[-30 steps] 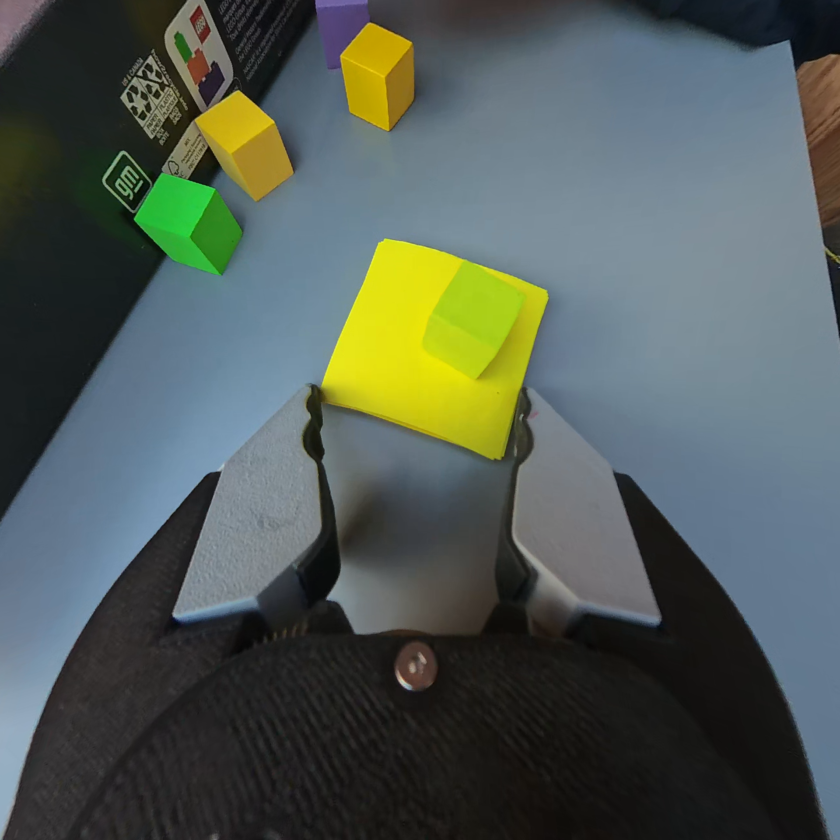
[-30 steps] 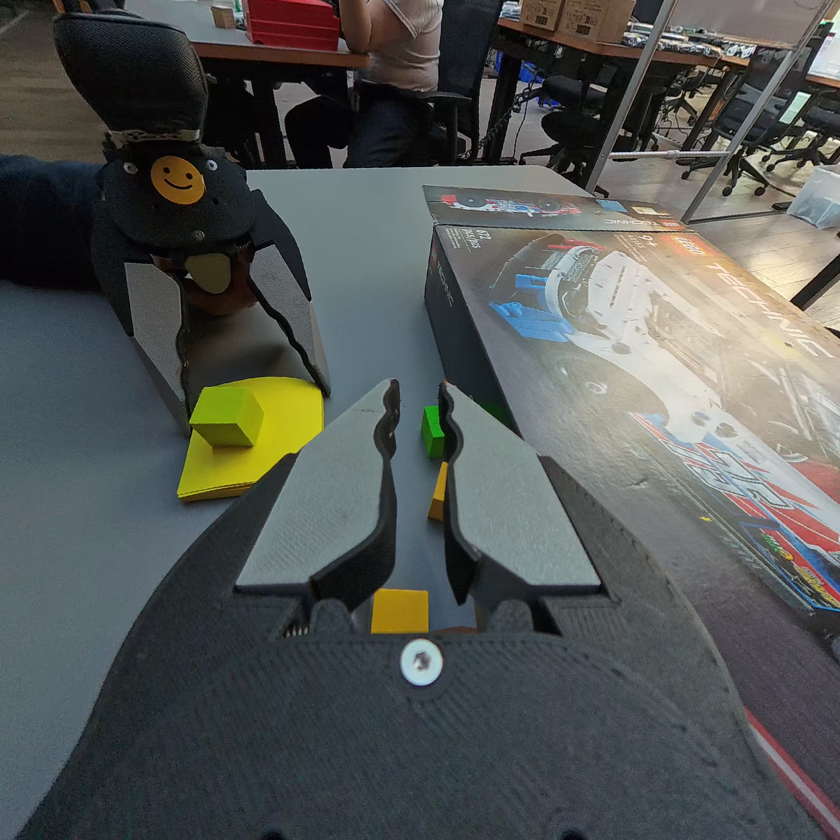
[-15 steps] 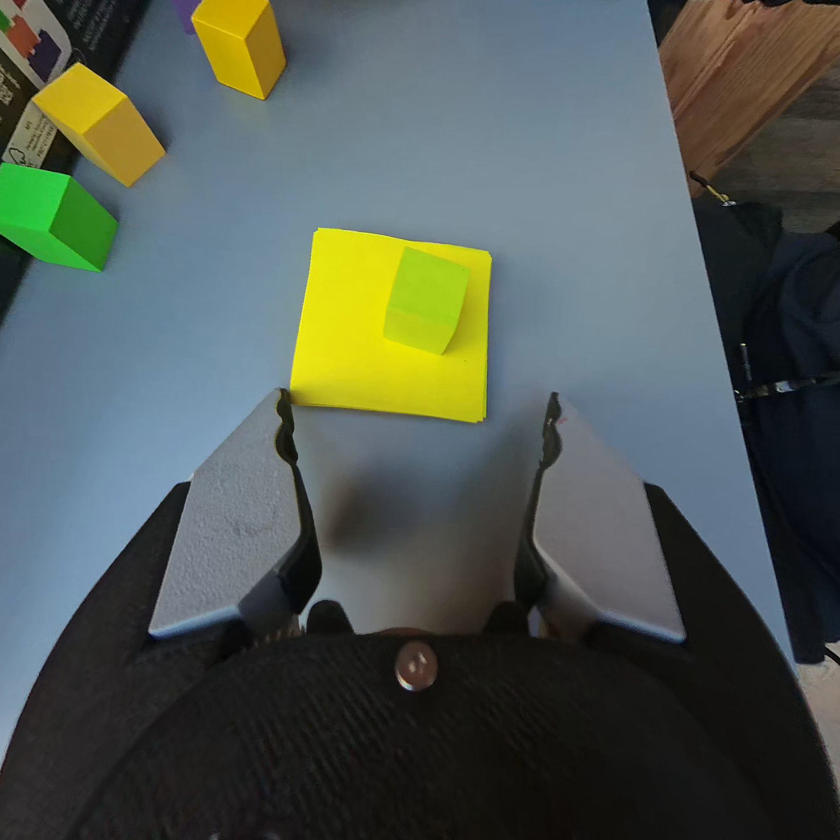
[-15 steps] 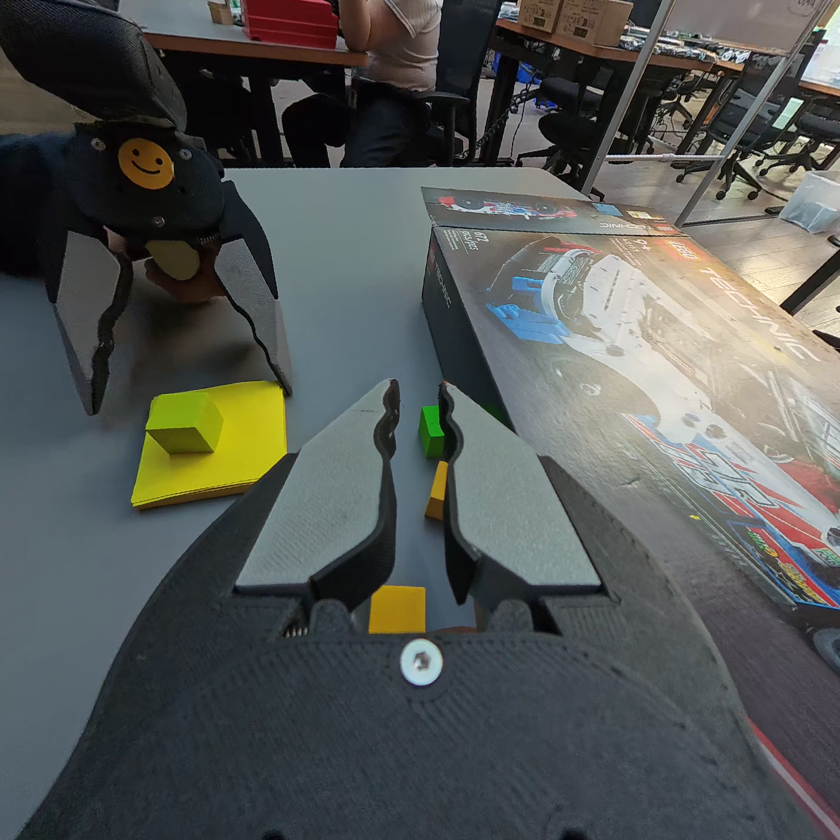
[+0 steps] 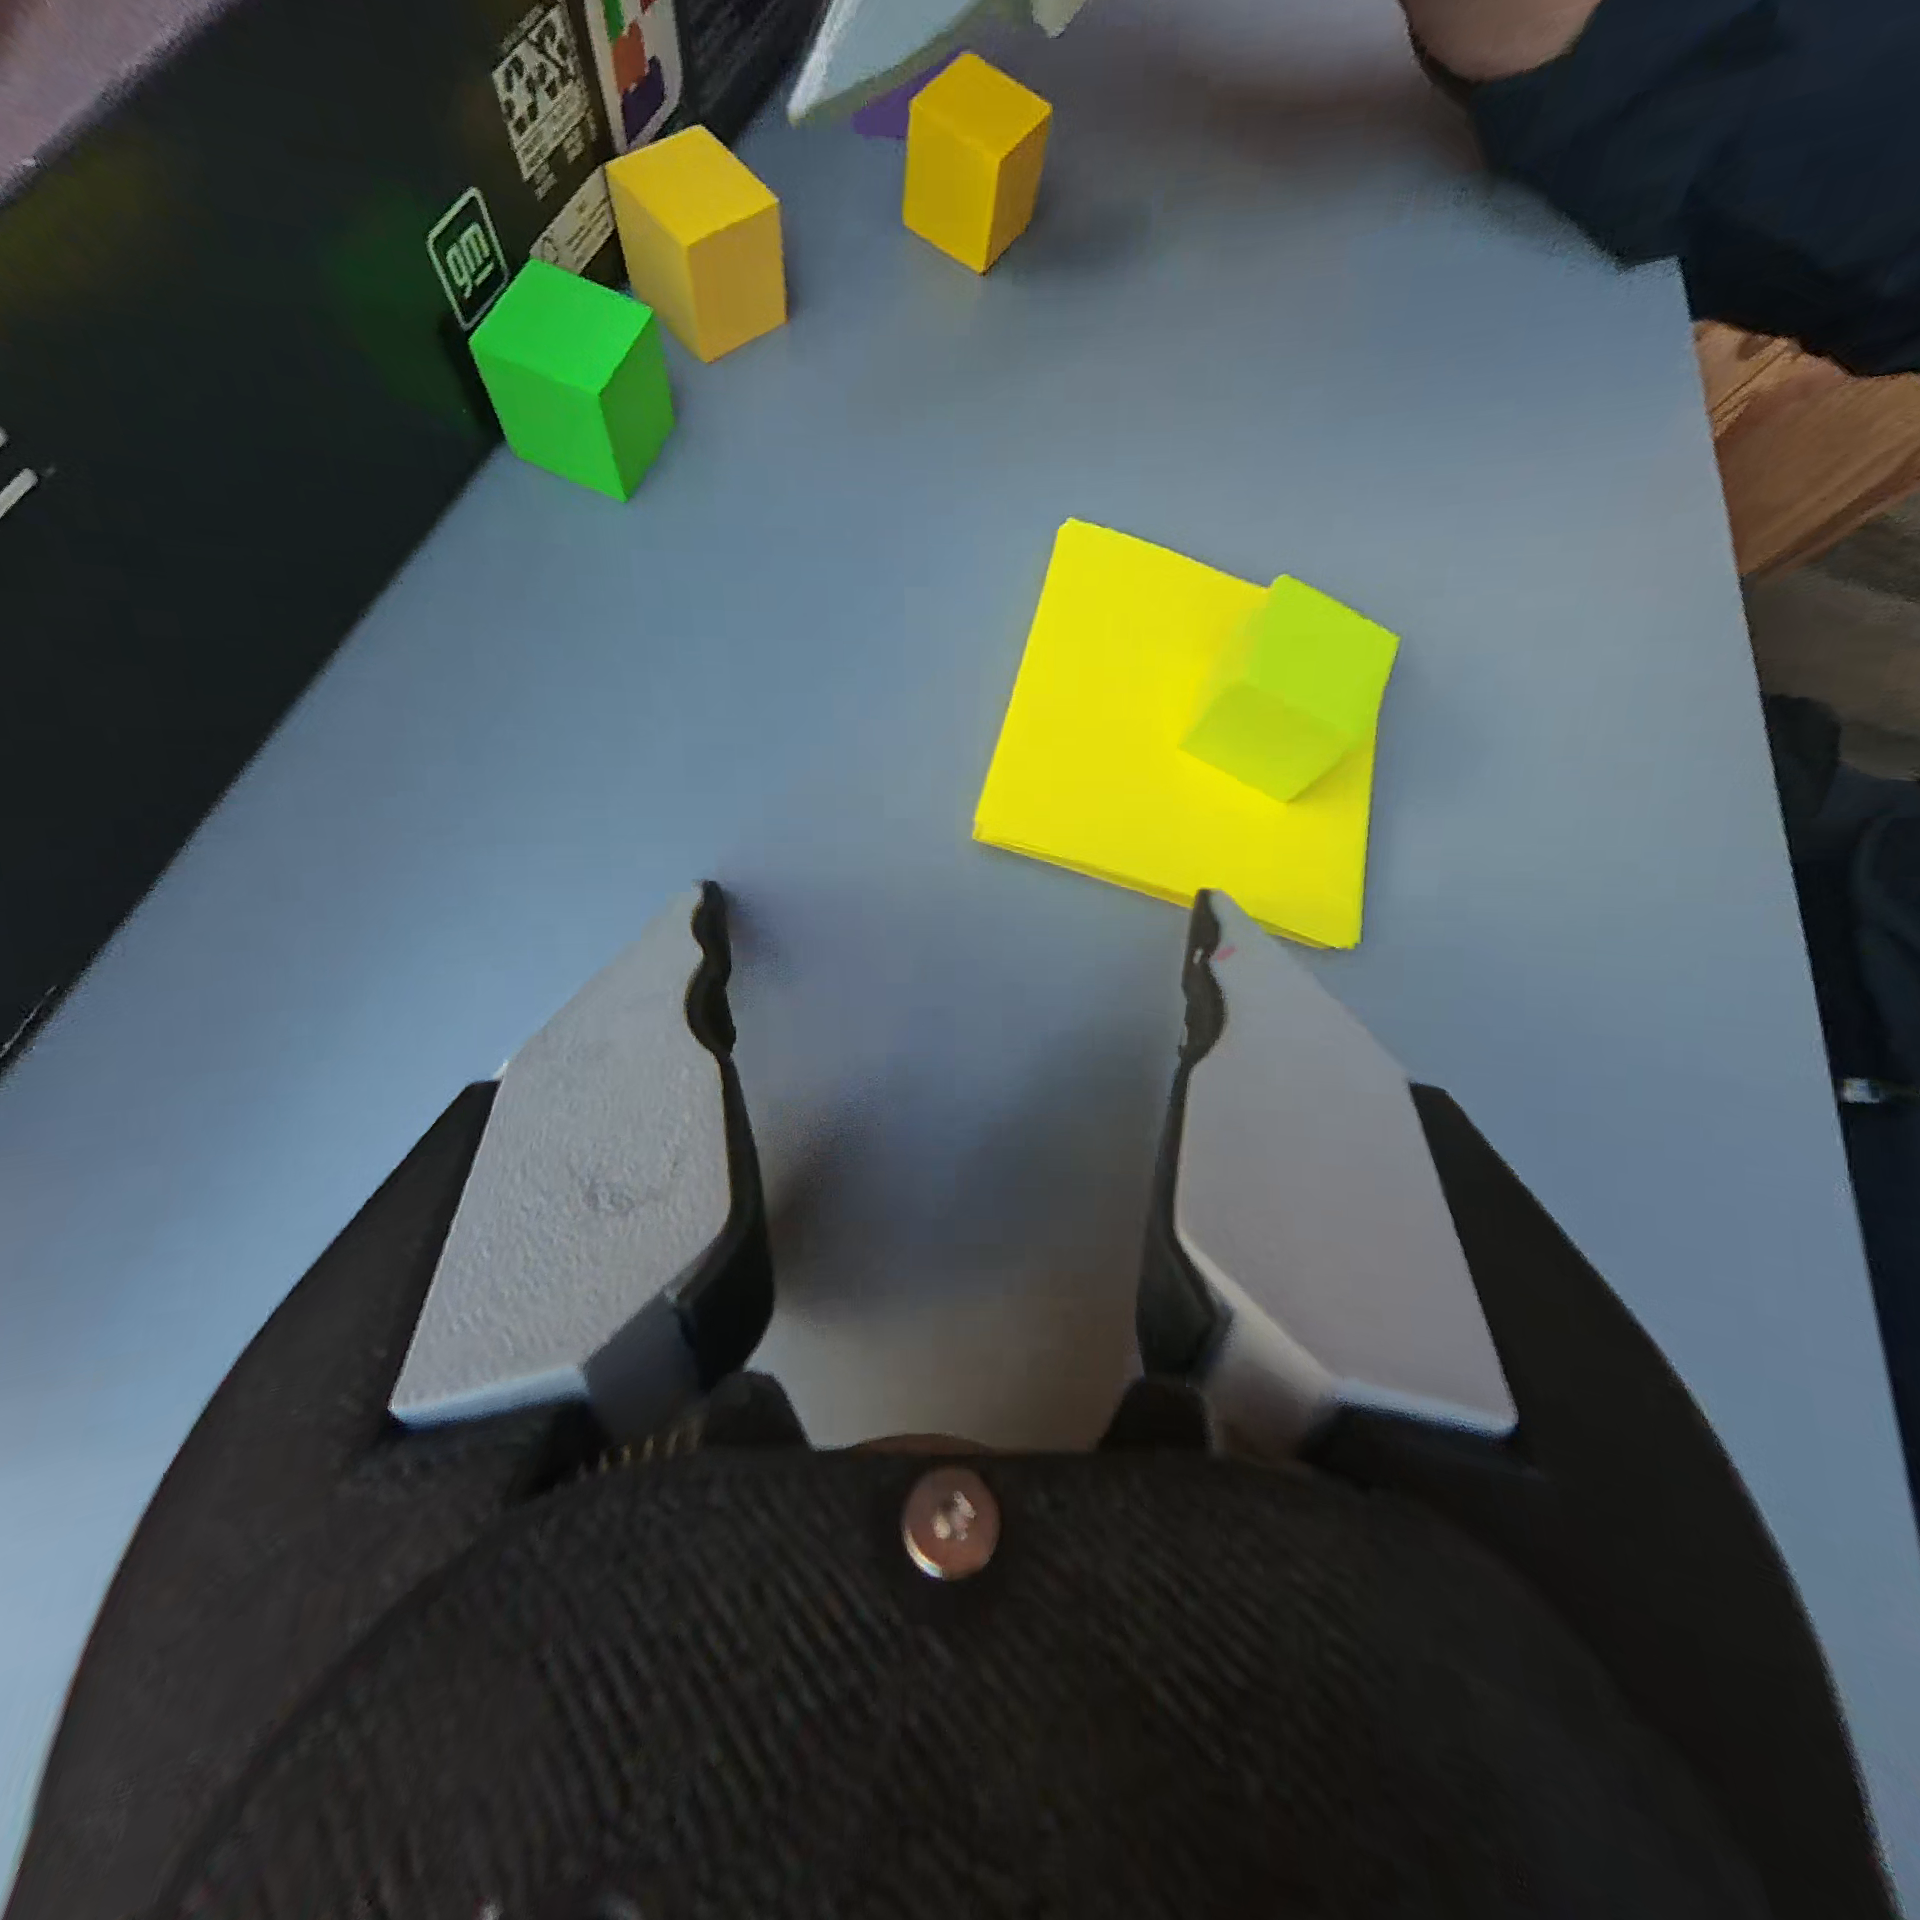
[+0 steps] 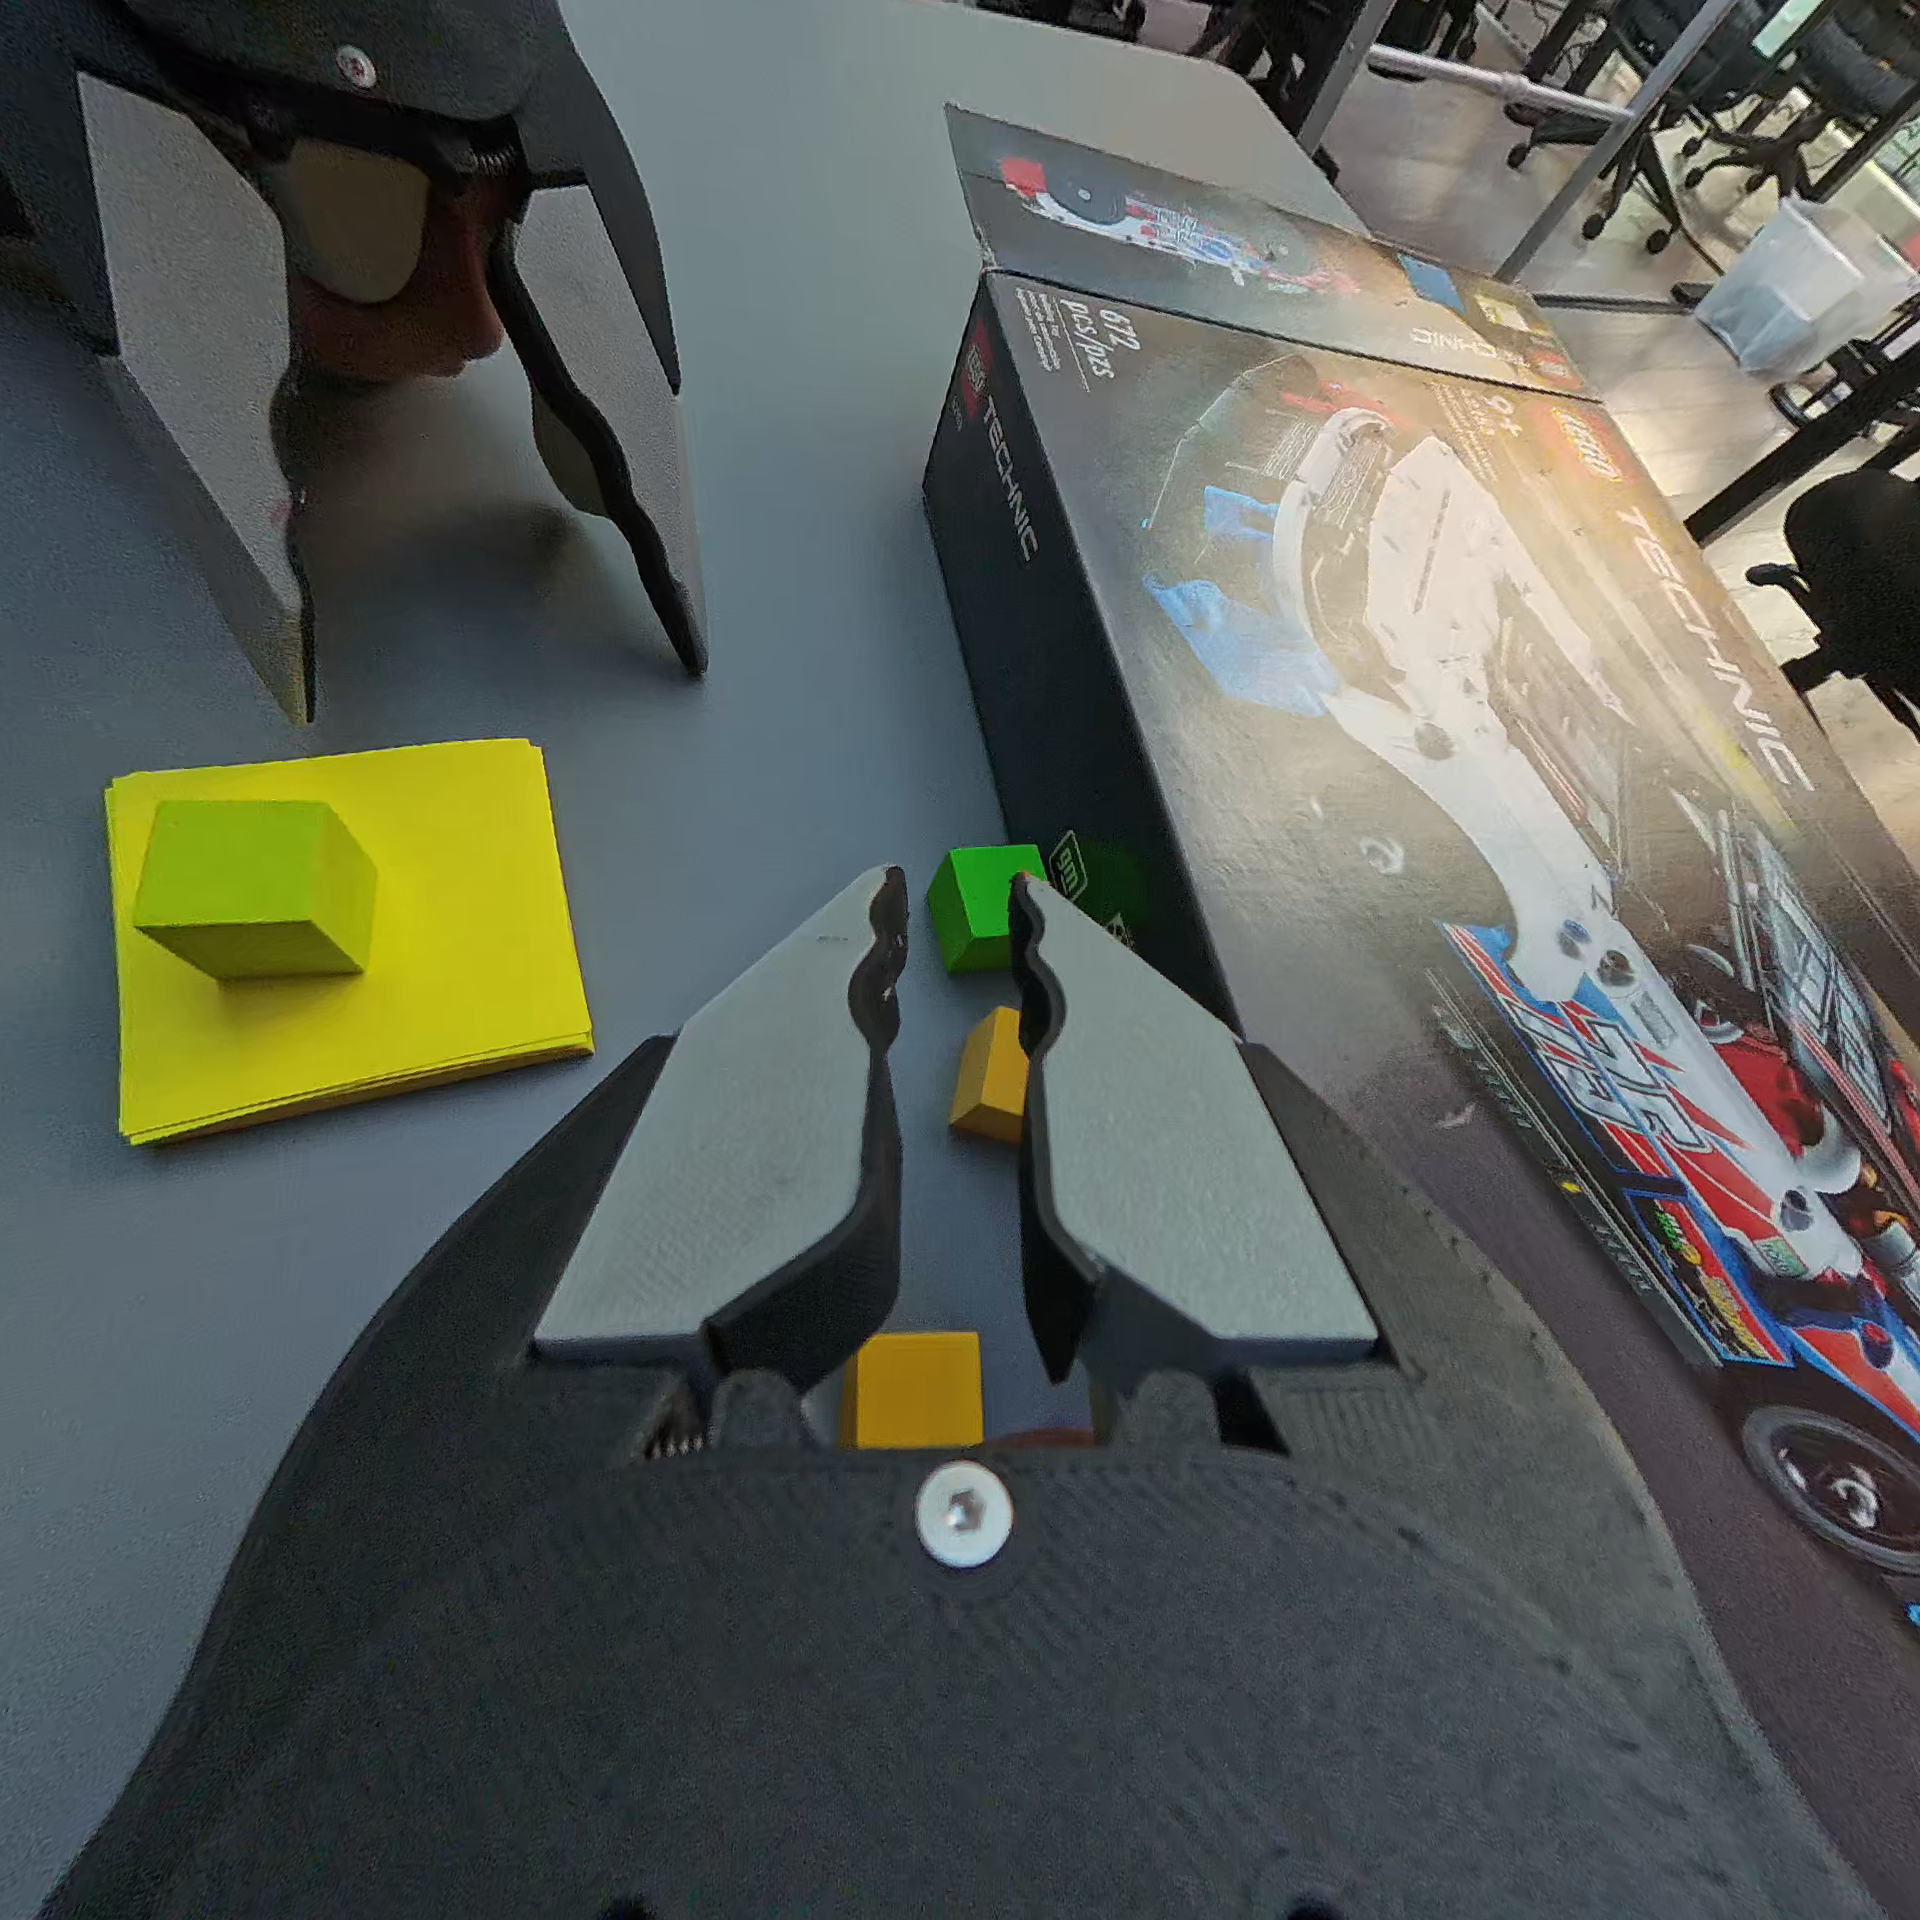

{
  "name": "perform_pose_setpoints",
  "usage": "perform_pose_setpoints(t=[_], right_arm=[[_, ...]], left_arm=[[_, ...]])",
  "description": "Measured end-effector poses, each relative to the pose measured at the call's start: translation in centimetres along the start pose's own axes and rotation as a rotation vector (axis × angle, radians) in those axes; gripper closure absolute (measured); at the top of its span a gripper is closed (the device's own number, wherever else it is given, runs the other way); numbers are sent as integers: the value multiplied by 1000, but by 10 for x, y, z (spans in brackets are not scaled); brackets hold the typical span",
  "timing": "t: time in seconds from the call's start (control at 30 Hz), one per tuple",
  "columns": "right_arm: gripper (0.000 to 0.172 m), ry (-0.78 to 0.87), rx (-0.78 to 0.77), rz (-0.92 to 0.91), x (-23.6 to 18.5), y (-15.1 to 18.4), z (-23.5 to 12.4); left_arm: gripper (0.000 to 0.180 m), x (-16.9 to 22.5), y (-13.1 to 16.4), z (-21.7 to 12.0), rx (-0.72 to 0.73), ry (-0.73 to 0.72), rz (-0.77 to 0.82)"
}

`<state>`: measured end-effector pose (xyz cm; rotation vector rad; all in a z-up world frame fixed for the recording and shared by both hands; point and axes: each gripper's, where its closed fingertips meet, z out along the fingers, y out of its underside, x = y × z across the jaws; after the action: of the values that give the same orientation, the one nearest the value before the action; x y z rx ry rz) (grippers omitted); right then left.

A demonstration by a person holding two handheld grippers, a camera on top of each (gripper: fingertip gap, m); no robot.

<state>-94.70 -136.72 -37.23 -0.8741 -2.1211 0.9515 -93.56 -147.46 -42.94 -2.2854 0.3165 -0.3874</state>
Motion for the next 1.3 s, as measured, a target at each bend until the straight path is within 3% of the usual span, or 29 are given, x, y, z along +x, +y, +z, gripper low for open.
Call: perform_pose_setpoints(t=[0.17, 0.4, 0.5, 0.6, 0.7, 0.8, 0.9, 1.03, 1.17, 1.3], right_arm=[[151, 70, -161, -13, 0, 11, 20], [153, 117, -311, -112, 3, 27, 44], [147, 99, -323, -124, -2, 28, 45], [169, -93, -219, -137, -34, 13, 31], [153, -127, -85, -60, -35, -4, 16], [144, -194, -45, 30, -39, -6, 11], [136, -243, -84, 46, -47, 3, 16], [130, -177, -187, -47, -47, 19, 32], [145, -159, -229, -74, -49, 26, 40], [145, -213, -183, -40, -55, 18, 31]], left_arm=[[101, -3, -6, -1, 33, 57, -84], [100, 1, -7, 1, 27, 64, -62], [100, 2, -7, 2, 26, 64, -59], [100, 2, -6, 2, 23, 58, -52], [100, 2, -6, 2, 23, 58, -51], [100, 2, -7, 2, 26, 64, -58], [100, 2, -7, 2, 28, 67, -64], [100, 1, -7, 2, 29, 69, -67], [99, 2, -7, 2, 27, 66, -59], [98, 3, -6, 2, 19, 54, -36]])
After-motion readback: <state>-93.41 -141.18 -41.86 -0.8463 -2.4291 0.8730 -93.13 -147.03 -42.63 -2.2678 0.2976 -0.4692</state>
